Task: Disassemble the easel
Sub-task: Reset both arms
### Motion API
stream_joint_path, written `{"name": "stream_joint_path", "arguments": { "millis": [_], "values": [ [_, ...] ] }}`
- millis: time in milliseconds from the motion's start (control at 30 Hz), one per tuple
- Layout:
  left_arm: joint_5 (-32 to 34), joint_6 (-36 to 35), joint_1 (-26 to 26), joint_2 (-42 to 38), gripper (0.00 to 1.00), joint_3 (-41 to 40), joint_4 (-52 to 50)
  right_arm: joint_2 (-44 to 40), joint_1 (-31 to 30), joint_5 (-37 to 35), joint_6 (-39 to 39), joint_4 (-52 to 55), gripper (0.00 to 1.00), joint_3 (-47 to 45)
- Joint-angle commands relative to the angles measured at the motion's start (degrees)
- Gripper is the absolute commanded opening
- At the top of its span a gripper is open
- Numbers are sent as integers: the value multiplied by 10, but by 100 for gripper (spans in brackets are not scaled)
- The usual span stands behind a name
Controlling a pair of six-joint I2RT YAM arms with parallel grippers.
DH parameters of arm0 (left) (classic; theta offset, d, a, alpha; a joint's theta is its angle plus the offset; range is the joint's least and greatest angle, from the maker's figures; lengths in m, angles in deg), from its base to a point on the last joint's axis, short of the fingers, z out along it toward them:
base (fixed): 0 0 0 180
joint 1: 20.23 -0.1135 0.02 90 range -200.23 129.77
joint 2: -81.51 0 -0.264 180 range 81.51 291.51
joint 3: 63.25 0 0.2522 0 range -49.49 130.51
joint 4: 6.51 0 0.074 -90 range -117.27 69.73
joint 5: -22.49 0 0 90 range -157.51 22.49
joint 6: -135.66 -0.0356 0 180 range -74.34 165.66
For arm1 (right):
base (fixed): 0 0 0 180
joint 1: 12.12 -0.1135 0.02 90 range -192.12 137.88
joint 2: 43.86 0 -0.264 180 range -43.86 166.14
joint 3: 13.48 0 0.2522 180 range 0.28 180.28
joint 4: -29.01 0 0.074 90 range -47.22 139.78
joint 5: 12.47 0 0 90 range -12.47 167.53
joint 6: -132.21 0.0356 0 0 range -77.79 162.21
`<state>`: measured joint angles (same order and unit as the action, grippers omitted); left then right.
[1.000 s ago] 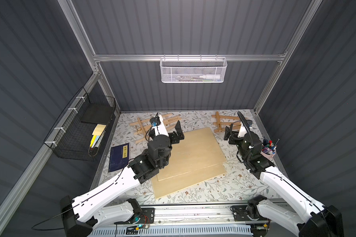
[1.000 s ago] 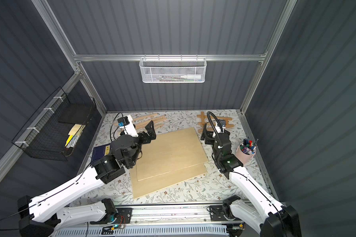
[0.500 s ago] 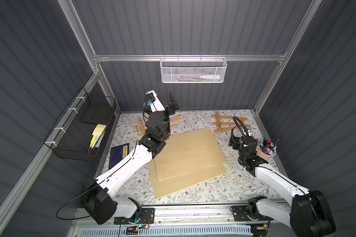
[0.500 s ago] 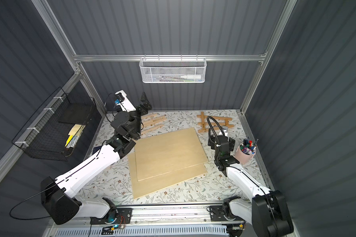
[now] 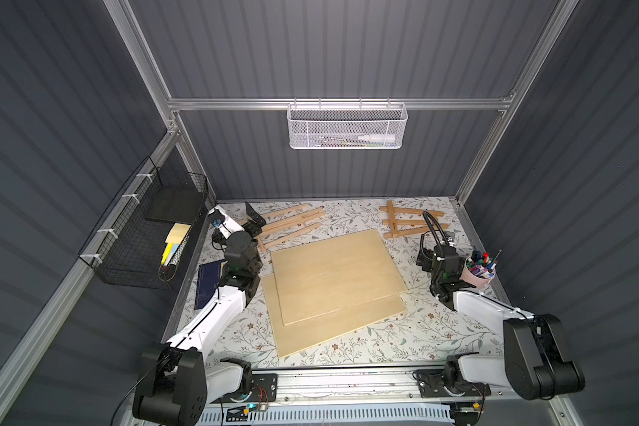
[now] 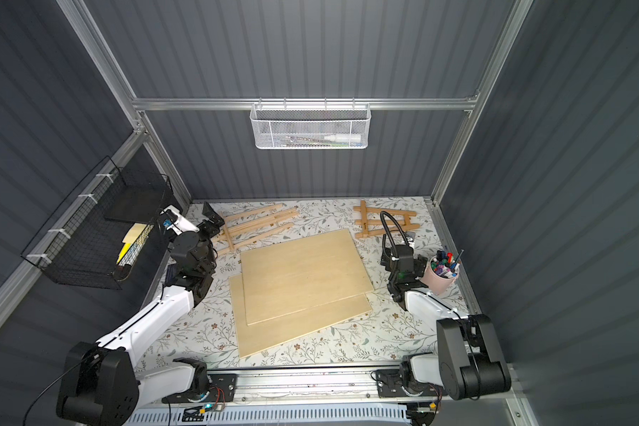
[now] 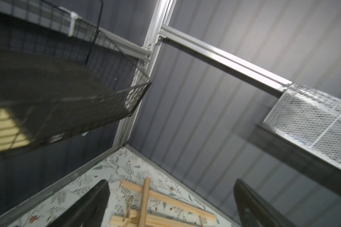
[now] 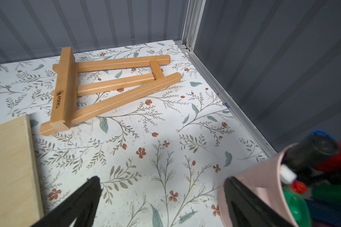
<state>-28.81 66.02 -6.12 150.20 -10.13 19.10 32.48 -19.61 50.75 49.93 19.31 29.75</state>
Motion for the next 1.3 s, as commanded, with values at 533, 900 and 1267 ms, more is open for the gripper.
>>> {"name": "stream_joint_path", "arguments": {
  "millis": [533,900,1267],
  "values": [
    [-16,-146,-18,128,100,-133,268,45,7,54,-64,-265,99,-95],
    [-111,-184,-30,185,100,-206,465,81,27,131,-52,-389,99,-133],
    [-167,-220,-34,211,100,-265,619,150,29,93,-31,-576,99,-197]
  ]
}}
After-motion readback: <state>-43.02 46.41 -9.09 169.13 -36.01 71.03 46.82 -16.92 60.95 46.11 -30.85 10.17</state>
